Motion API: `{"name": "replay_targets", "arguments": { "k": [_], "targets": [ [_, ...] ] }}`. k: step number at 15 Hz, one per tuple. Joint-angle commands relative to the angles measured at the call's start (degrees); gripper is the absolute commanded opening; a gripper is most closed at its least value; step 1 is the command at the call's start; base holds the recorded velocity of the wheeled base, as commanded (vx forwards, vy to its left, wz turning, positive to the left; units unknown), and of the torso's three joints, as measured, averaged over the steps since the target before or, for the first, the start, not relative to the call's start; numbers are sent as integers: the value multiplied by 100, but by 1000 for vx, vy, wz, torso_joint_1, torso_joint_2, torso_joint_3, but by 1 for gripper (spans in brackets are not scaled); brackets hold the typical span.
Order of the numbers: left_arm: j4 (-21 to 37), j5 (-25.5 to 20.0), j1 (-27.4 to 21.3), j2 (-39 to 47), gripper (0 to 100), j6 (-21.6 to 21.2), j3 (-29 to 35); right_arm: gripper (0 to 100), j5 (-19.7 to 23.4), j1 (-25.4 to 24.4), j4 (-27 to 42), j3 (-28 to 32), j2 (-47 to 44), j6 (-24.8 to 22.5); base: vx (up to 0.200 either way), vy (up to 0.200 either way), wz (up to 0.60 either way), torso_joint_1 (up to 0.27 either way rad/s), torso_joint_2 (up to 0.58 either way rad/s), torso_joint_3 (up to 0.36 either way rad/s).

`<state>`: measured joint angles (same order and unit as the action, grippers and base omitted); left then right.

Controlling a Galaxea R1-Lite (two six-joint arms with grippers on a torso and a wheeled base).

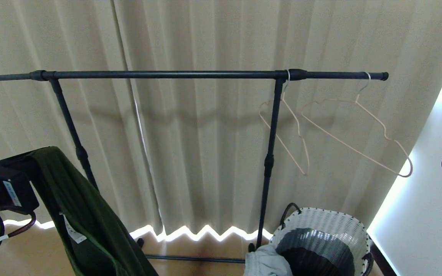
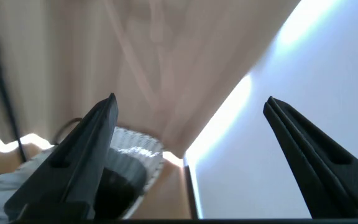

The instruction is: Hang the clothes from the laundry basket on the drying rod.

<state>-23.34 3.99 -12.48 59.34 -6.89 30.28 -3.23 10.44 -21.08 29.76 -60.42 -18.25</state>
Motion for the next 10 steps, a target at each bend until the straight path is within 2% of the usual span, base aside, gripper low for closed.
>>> {"name": "replay_targets", "arguments": {
  "k": [1,7,10],
  "targets": [
    [-3,6,-9,-28,0,-6,-13,100,-2,29,-2,13,-5,-3,0,0,0,0,0,0],
    [5,6,0,-28,0,21,-57,100,-2,29,-2,21,-14,-3,0,0,0,0,0,0],
    [5,14,0,-37,0,12,-57,100,-2,29,-2,57,-14,-3,200,0,0,1,-1,4]
  ]
}}
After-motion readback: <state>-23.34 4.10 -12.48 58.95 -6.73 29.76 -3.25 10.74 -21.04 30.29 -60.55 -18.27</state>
